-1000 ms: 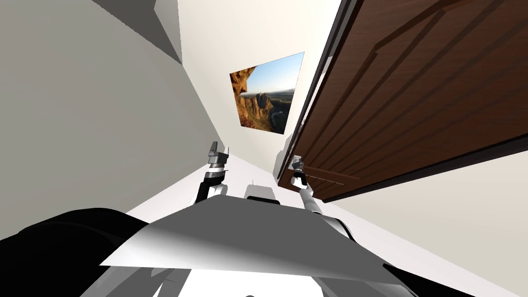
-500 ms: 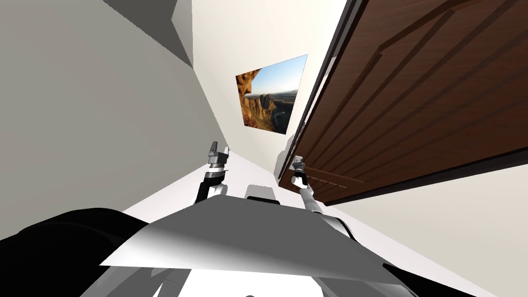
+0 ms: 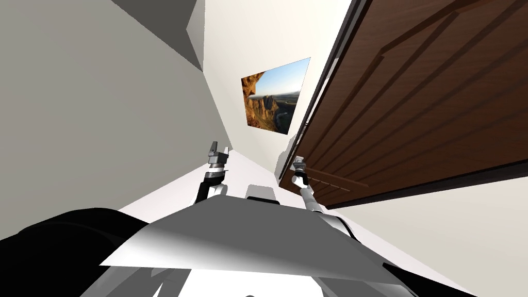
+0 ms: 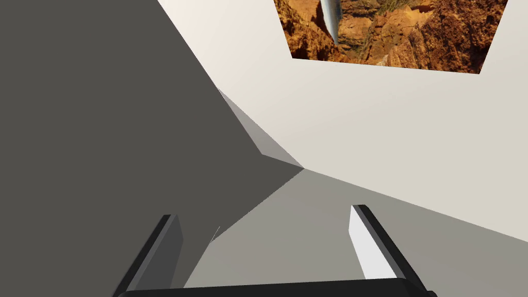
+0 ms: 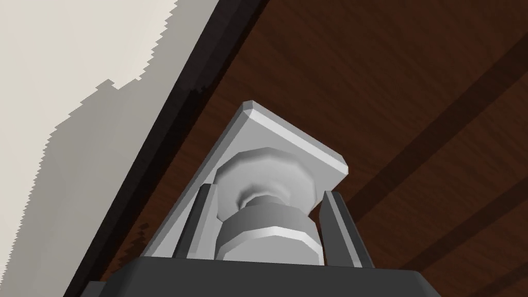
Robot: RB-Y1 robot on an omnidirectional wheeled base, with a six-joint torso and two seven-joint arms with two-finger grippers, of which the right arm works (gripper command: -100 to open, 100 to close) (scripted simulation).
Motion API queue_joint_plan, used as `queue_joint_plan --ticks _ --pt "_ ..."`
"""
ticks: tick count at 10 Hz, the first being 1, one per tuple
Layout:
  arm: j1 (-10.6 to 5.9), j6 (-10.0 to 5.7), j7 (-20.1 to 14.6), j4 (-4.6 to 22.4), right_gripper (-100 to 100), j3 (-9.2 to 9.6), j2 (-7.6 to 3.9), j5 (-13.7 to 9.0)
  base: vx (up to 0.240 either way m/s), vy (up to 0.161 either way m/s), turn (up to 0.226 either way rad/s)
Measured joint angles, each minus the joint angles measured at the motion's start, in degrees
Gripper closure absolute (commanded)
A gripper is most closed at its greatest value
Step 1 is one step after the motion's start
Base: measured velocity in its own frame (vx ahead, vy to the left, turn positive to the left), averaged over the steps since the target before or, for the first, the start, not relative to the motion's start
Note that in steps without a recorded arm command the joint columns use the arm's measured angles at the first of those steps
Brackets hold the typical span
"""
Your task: Pull the door open
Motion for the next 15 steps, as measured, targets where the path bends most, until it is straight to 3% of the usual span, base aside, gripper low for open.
queue_joint_plan --ticks 11,15 --pt "-0.88 0.01 -15.3 0.3 100 0.95 -1.16 -11.4 -0.048 -0.048 0.112" --pt "-1.64 -0.74 -19.1 1.6 100 1.67 -1.79 -13.4 -0.055 -0.016 0.084"
